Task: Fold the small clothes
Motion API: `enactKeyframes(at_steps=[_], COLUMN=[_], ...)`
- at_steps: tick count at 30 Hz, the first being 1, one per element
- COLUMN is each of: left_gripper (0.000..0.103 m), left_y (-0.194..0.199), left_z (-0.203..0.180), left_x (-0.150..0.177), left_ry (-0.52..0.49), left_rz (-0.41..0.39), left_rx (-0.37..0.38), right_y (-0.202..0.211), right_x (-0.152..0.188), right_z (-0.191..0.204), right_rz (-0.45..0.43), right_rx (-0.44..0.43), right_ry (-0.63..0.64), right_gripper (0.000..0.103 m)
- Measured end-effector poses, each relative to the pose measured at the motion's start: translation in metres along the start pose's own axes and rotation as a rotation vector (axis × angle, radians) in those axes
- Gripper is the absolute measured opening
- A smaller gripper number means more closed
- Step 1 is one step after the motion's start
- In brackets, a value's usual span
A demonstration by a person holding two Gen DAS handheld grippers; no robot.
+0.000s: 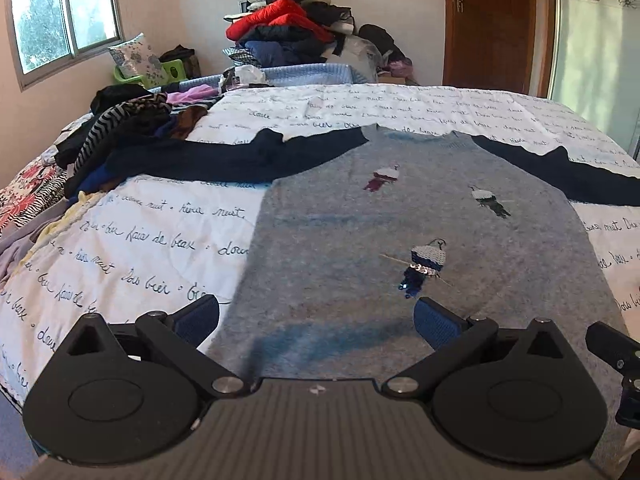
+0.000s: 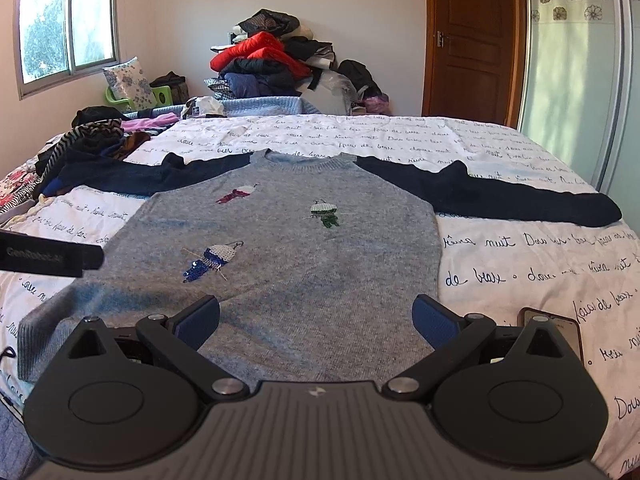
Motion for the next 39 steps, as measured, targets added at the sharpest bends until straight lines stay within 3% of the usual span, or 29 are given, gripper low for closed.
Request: enactKeyframes(at_steps=[7, 13, 17, 26, 39], left_gripper=[0.103, 0.103, 0.103, 0.103, 0.103], left_y=[-0.012, -0.02, -0.021, -0.02, -0.019], left_z=[-0.013, -0.02, -0.022, -0.023, -0.027], left_x=[0.0, -0.008, -0.011, -0.018, -0.02], left_ry=[-0.009, 0.005, 0.008, 0.03, -0.007], left_rz=[-0.012, 0.009, -0.008, -0.02, -0.05], left_rx=[-0.056, -0.022, -0.039, 0.022, -0.024], right_y=[-0.003, -0.004, -0.003, 0.004, 0.001], right_x=[0.003, 0.004, 0.001, -0.006, -0.011], right_z=[-0.002, -0.001, -0.005, -0.014, -0.014], right_rz=[0.009, 0.002, 0.001, -0.036, -0.04], right_rx=[-0.018, -0.016, -0.025, -0.118, -0.118], right_ry=[-0.001, 0.024, 0.01, -0.007, 0.02], right_gripper=[0.103, 0.103, 0.103, 0.103, 0.103])
Point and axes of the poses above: each gripper's, at about its wrist camera, not at the fingertips, and y roughly against the way its jaws point, z to its left, x to its underside, the point moved 6 cm from there along -y, roughly the way its jaws point, and after that the axes turned 14 degrees about z, right-handed, at the moved point
